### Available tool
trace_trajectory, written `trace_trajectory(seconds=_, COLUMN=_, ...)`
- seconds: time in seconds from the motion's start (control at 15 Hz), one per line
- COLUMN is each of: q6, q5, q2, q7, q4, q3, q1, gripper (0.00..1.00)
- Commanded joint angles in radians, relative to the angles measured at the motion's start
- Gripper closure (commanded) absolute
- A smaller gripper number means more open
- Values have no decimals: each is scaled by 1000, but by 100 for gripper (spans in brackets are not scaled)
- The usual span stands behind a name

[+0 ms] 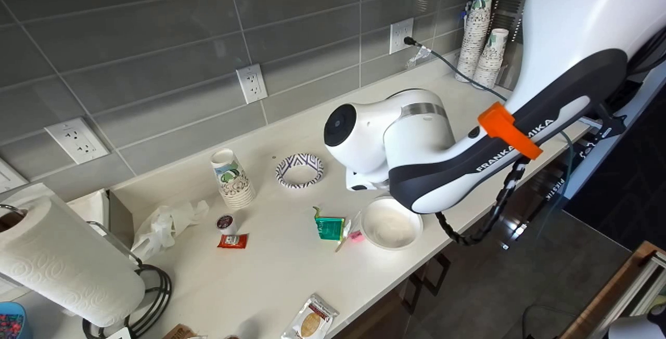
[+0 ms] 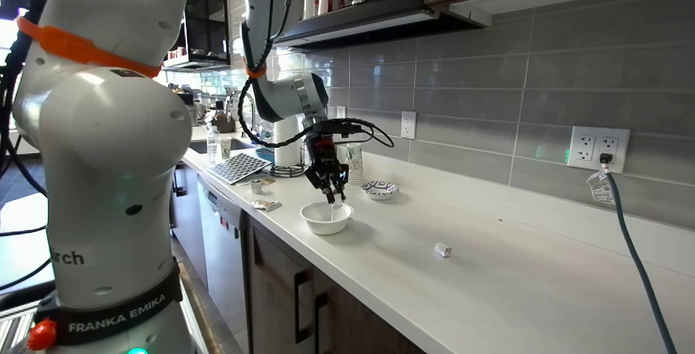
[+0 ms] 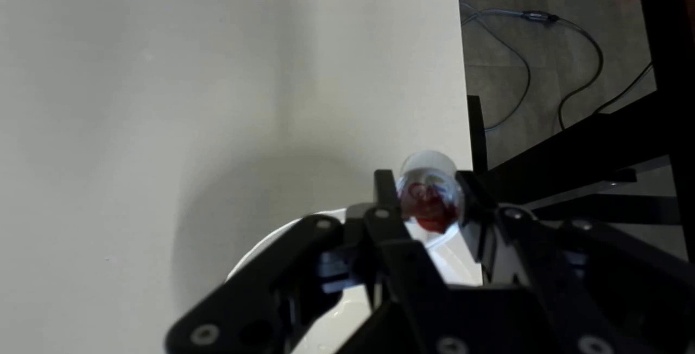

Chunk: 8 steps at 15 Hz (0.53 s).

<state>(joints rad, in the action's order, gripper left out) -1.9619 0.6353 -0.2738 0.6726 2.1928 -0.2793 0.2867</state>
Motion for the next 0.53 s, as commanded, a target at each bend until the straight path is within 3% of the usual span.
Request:
trace_trajectory(seconds=0.0, q6=40, q5=25, q2=-21, q7=10, q4=-24, q3=-9, q1=11, gripper=69)
trace_trajectory(seconds=0.47, q6=47, q5=31, q2=-22, q7=26, q4=-30, q3=-12, q1=15, gripper=69)
